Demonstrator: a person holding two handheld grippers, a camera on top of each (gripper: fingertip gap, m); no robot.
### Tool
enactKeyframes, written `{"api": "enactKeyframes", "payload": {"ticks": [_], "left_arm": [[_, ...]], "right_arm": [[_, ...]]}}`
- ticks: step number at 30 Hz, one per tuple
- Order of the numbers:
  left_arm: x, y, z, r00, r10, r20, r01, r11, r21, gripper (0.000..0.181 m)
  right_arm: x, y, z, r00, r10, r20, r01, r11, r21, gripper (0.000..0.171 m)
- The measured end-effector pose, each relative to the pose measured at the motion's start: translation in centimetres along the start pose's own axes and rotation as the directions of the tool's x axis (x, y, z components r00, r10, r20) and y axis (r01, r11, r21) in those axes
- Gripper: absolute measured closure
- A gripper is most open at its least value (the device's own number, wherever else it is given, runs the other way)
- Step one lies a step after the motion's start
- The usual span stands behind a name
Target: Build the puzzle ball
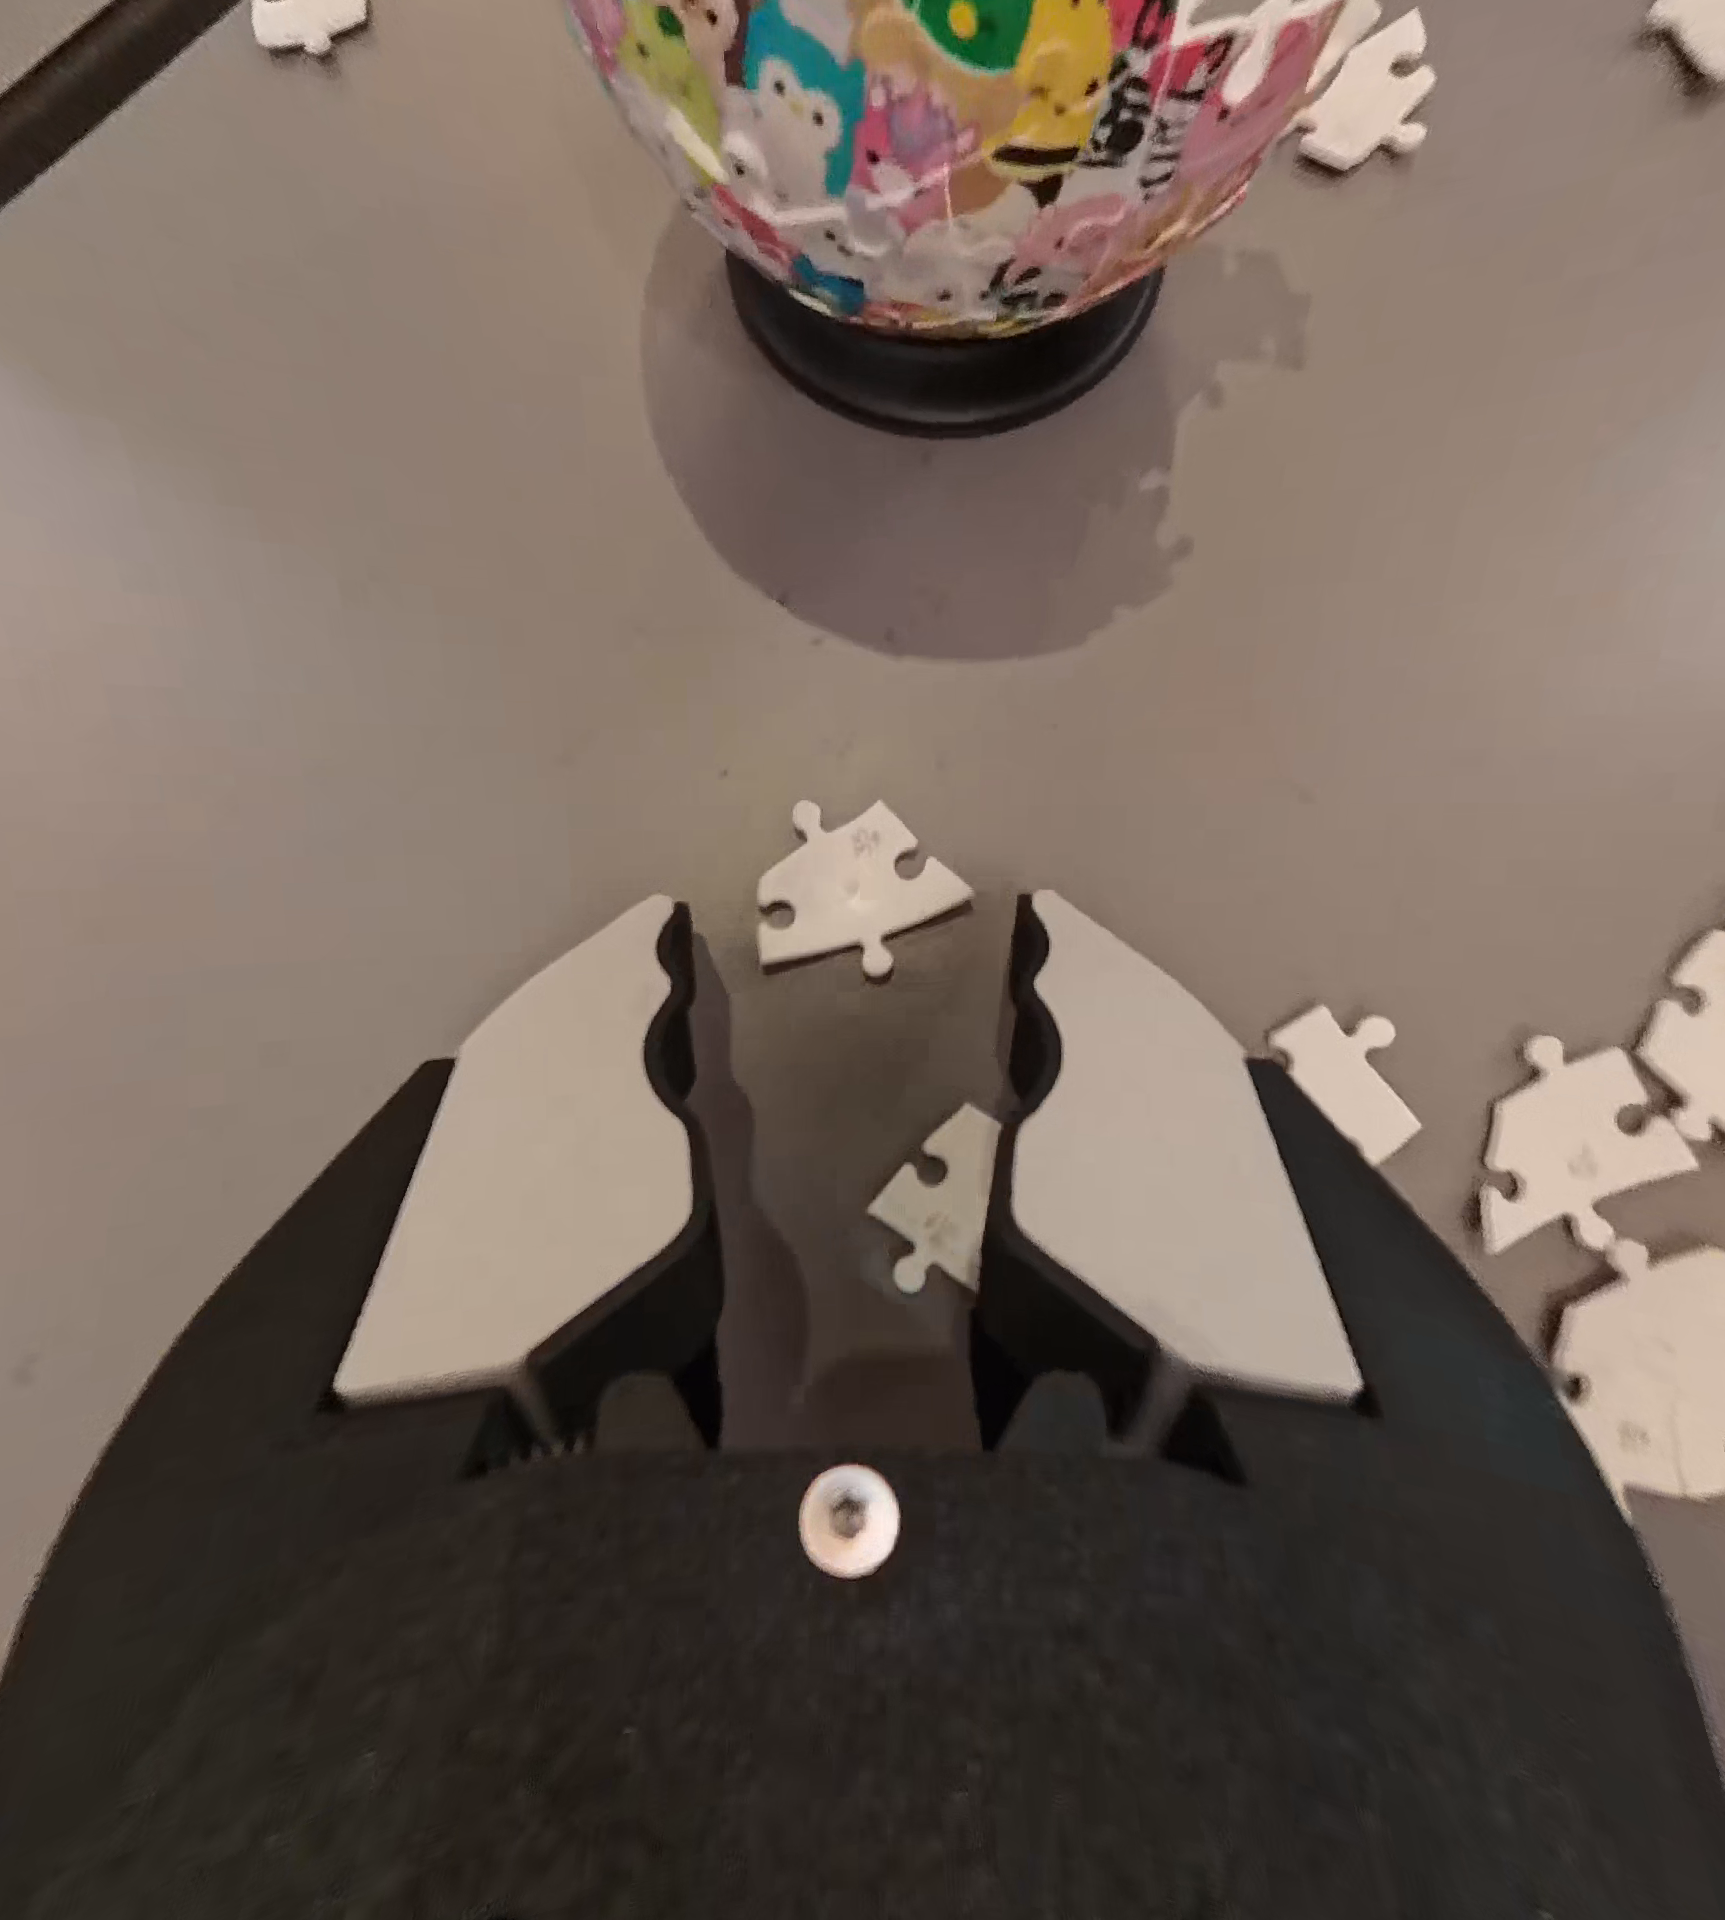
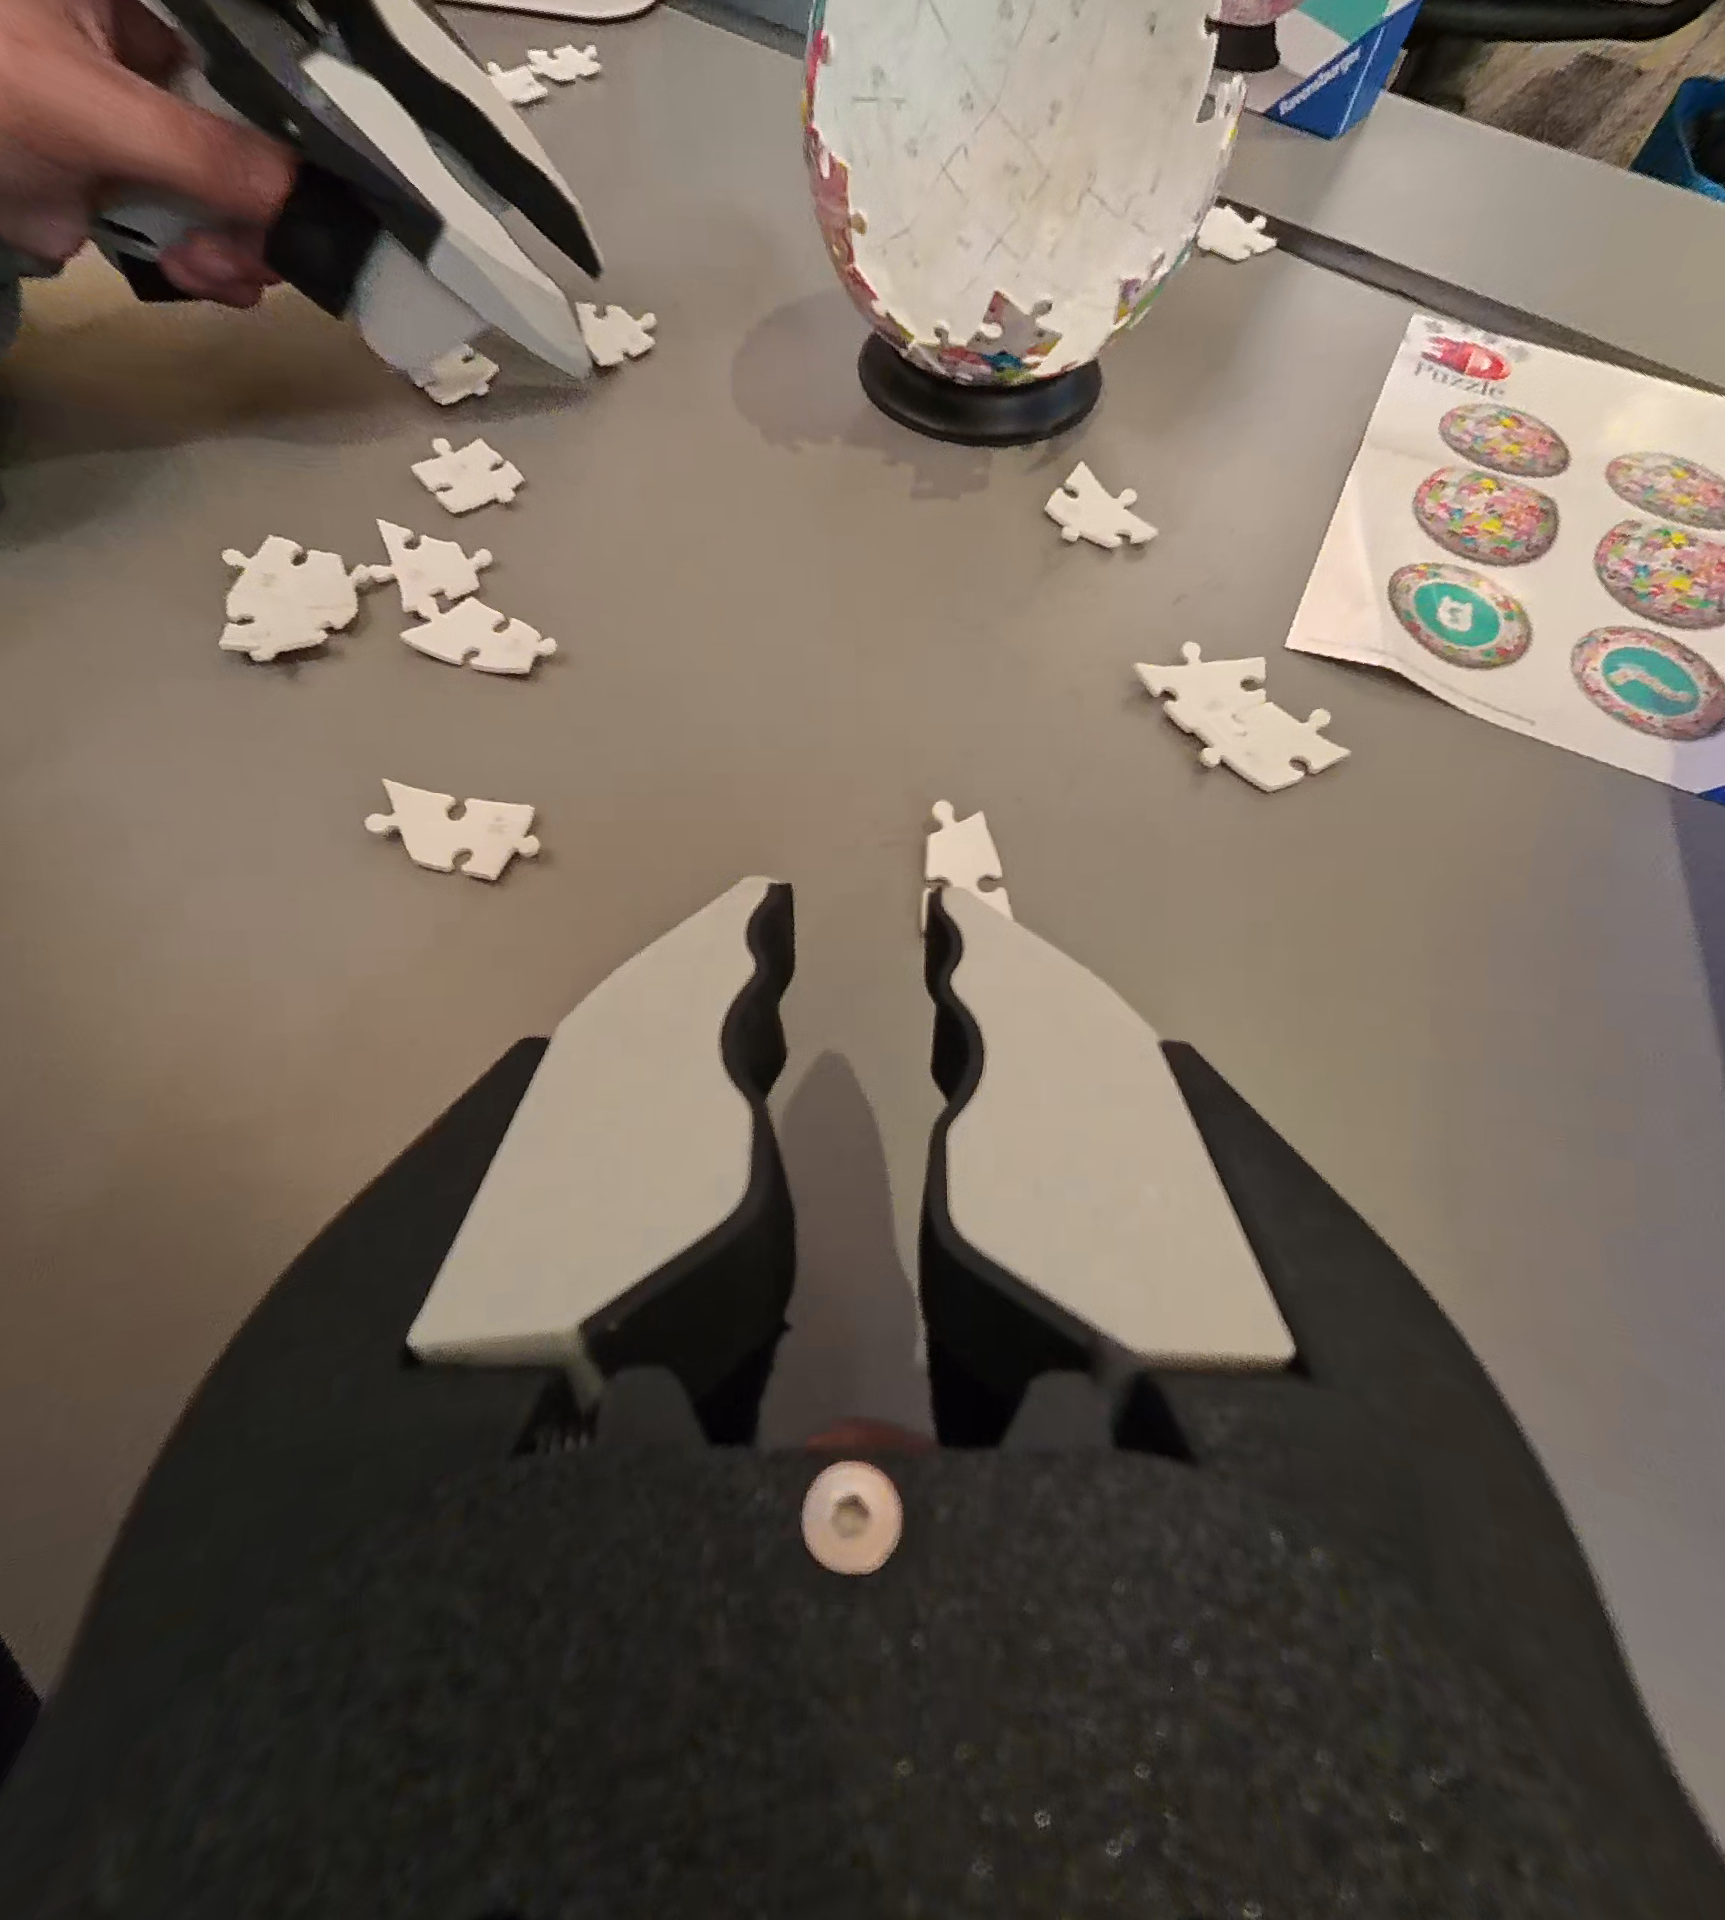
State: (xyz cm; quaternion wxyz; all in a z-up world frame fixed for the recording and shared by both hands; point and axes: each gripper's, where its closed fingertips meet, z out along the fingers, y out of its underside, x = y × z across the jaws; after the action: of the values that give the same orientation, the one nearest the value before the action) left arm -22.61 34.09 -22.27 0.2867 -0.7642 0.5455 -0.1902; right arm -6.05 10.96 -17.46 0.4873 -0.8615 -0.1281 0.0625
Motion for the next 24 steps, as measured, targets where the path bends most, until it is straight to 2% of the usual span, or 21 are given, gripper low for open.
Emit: {"api": "enactKeyframes", "payload": {"ticks": [2,4,7,9,10,11,13,15,17,20,24], "left_arm": [[0.1,0.0,0.6,1.000,-0.011,0.010,0.011,1.000,-0.016,0.123],[0.3,-0.2,0.8,1.000,-0.026,0.009,0.026,1.000,-0.013,0.140],[0.8,-0.2,0.5,1.000,0.028,0.002,-0.027,0.999,-0.018,0.141],[2.7,-1.2,-0.4,0.993,0.039,-0.110,-0.032,0.997,0.065,0.141],[4.7,-2.3,-1.5,0.971,0.030,-0.237,0.004,0.990,0.142,0.141],[7.2,-3.9,-3.3,0.913,0.027,-0.406,0.075,0.969,0.234,0.141],[11.4,-7.7,-8.5,0.702,0.069,-0.709,0.295,0.878,0.378,0.141],[13.8,-10.1,-12.9,0.457,0.152,-0.876,0.476,0.791,0.385,0.141],[15.2,-11.2,-15.3,0.270,0.212,-0.939,0.577,0.745,0.334,0.142],[17.1,-11.8,-16.7,0.054,0.246,-0.968,0.653,0.724,0.221,0.141],[18.9,-11.9,-17.4,-0.127,0.257,-0.958,0.681,0.724,0.104,0.141]], "right_arm": [[-0.1,-0.1,-0.1,1.000,0.006,0.009,-0.006,1.000,0.008,0.148],[0.0,-0.1,-0.2,1.000,0.013,0.015,-0.013,1.000,0.011,0.148],[0.0,-0.1,-0.2,1.000,0.013,0.019,-0.013,1.000,0.012,0.148],[-0.4,-0.6,0.0,0.999,0.011,0.042,-0.012,0.999,0.036,0.149],[-1.0,-1.3,0.1,0.997,0.011,0.082,-0.017,0.998,0.066,0.150],[-1.8,-2.4,0.3,0.989,0.011,0.145,-0.027,0.993,0.114,0.151],[-3.9,-5.8,0.5,0.947,-0.021,0.321,-0.061,0.968,0.244,0.150],[-5.4,-9.7,-0.1,0.876,-0.068,0.477,-0.130,0.919,0.371,0.150],[-6.3,-13.1,-0.9,0.790,-0.103,0.604,-0.229,0.865,0.446,0.150],[-7.5,-16.7,-1.9,0.683,-0.156,0.714,-0.327,0.809,0.489,0.150],[-9.1,-16.9,-1.6,0.699,-0.237,0.674,-0.241,0.810,0.535,0.150]]}}
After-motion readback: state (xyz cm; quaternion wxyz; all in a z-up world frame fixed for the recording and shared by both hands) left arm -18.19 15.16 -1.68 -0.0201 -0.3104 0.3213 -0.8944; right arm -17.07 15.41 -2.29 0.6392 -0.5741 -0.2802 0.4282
